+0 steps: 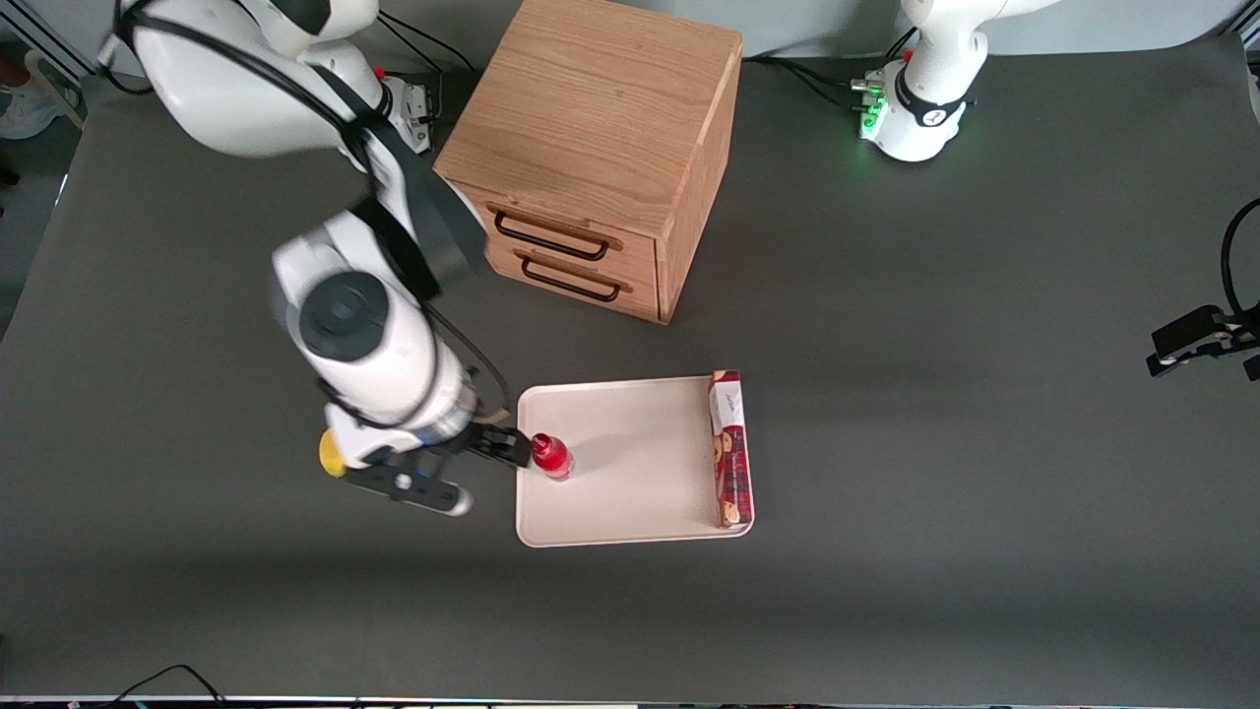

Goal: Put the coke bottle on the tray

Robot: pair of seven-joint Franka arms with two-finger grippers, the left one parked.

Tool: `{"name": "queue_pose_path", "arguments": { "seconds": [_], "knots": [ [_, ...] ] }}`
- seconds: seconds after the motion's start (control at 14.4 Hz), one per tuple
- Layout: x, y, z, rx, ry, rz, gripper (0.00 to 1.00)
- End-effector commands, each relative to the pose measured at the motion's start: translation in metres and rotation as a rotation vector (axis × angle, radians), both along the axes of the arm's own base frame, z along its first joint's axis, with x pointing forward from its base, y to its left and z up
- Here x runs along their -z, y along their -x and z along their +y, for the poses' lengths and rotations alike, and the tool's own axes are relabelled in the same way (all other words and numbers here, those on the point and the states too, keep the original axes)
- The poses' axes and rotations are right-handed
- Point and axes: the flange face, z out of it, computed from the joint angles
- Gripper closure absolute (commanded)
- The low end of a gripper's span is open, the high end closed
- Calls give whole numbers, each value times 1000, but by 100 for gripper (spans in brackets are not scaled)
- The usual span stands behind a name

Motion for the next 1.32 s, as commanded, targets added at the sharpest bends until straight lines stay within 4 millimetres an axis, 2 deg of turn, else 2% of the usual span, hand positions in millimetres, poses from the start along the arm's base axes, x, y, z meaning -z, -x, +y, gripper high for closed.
{"name": "queue_pose_path", "arguments": {
  "seconds": [0.0, 0.14, 0.21, 0.35, 0.42, 0.49, 0.62, 0.69, 0.9, 1.25],
  "knots": [
    [-117, 49, -73, -133, 99, 17, 0],
    [-166, 80, -137, -181, 55, 107, 0],
    [-179, 91, -173, -172, 66, 134, 0],
    [-170, 106, -224, -205, 63, 177, 0],
    [-160, 113, -248, -172, 49, 167, 0],
    [-142, 120, -260, -153, 49, 148, 0],
    [-99, 138, -278, -170, 46, 73, 0],
    [-90, 147, -286, -164, 23, 47, 0],
    [-106, 140, -287, -165, 4, 17, 0],
    [-129, 123, -287, -160, -17, 71, 0]
  ]
}}
